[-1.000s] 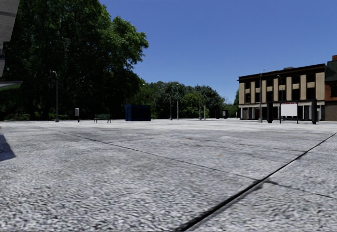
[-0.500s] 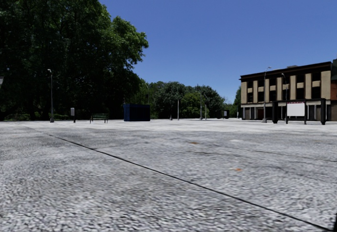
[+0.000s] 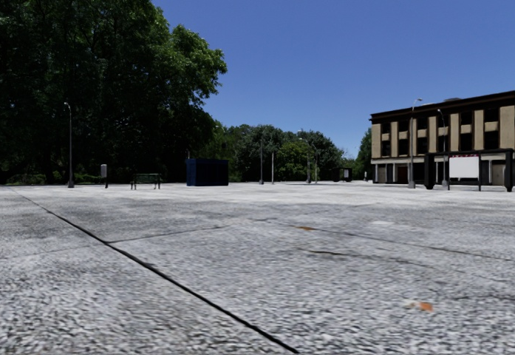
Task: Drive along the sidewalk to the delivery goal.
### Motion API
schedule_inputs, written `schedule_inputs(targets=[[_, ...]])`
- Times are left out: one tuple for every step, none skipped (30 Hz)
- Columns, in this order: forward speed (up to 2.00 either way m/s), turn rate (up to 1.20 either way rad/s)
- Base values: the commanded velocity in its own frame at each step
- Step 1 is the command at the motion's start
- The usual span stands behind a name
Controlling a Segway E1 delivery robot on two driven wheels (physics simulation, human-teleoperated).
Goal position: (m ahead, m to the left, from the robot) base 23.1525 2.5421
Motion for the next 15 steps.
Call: schedule_inputs(targets=[[2.0,0.0],[2.0,0.0],[2.0,0.0],[2.0,0.0],[2.0,0.0],[2.0,0.0],[2.0,0.0],[2.0,0.0],[2.0,0.0],[2.0,0.0],[2.0,0.0],[2.0,0.0],[2.0,0.0],[2.0,0.0],[2.0,0.0]])
